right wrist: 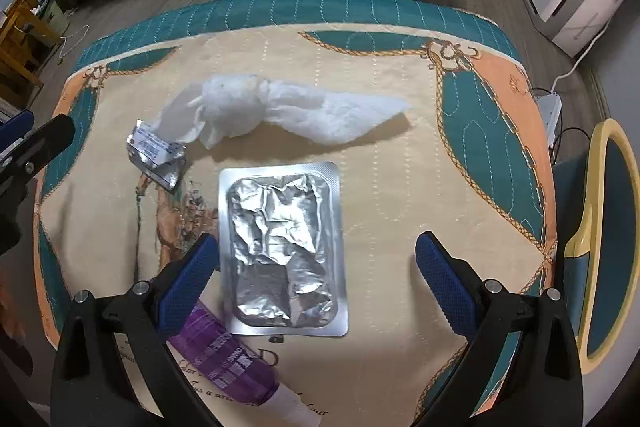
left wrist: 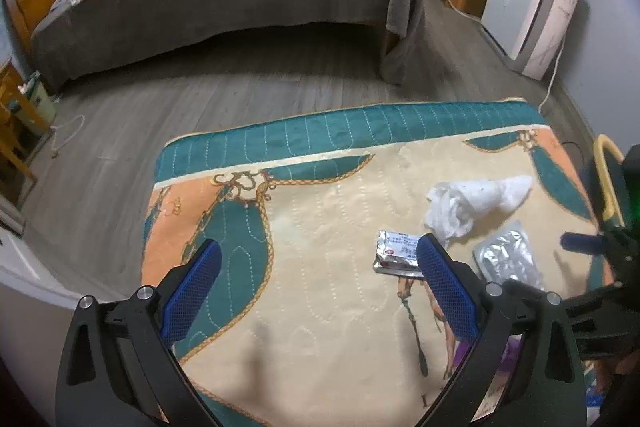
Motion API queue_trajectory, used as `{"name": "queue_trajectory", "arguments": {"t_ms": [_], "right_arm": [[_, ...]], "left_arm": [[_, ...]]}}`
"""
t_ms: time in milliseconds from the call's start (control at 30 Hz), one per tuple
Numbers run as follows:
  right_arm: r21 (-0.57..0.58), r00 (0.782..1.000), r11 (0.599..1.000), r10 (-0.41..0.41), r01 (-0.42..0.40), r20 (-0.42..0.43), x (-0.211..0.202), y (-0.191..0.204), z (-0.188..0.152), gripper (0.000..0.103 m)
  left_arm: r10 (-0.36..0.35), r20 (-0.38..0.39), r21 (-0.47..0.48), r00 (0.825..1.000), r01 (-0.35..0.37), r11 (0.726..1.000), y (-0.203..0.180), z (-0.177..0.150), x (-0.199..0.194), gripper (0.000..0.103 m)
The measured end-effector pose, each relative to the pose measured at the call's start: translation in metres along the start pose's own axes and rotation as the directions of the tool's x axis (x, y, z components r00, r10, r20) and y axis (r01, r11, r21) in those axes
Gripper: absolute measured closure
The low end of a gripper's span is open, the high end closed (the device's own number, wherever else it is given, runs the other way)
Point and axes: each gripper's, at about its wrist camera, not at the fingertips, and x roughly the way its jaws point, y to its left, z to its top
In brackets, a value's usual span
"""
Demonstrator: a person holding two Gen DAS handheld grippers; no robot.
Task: Collect trash
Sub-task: 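Move both grippers back over the remaining trash on the cushion, then grasp the silver blister tray with the right gripper while the left grasps the medicine box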
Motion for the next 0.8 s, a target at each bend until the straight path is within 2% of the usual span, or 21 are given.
{"name": "queue_trajectory", "arguments": {"t_ms": [167,267,333,400,633,733,800], "right_arm": [[-0.029,1.0,1.0,-0.01,0.01,-0.018,0.007,-0.003,-0.003,0.009],[-0.036,1.0,0.999,0.0,0.0,-0.021,0.009,-0.006,0.0,0.019],[-0.014,0.999,1.0,0.021,-0.021,-0.024,0.008,-0.014,0.003,0.036],[0.019,0.999,0.999,0.047,-0.046,-0.025,0.005,-0.023,0.008,0.046],[0.107,0.999,0.994,0.034,-0.032,-0.017,0.0,-0.053,0.017,0.046],[0.107,1.0,0.994,0.018,-0.016,-0.015,-0.001,-0.061,0.019,0.046],[0.098,1.0,0.995,0.011,-0.008,-0.023,0.001,-0.063,0.019,0.041]], "left_arm": [[0.001,-0.008,0.02,1.0,-0.001,1.0,-0.008,0.003,0.008,0.006],[0.008,-0.017,0.032,1.0,-0.007,0.999,-0.012,0.002,0.013,0.006],[0.008,-0.023,0.033,1.0,-0.007,0.999,-0.013,0.002,0.016,0.006],[0.0,-0.029,0.028,1.0,0.001,1.0,-0.014,0.002,0.018,0.006],[-0.054,-0.073,0.05,0.996,0.057,0.997,-0.029,-0.002,0.036,0.006],[-0.084,-0.091,0.077,0.992,0.091,0.993,-0.04,-0.004,0.041,0.006],[-0.098,-0.105,0.086,0.99,0.107,0.991,-0.045,-0.006,0.046,0.006]]}}
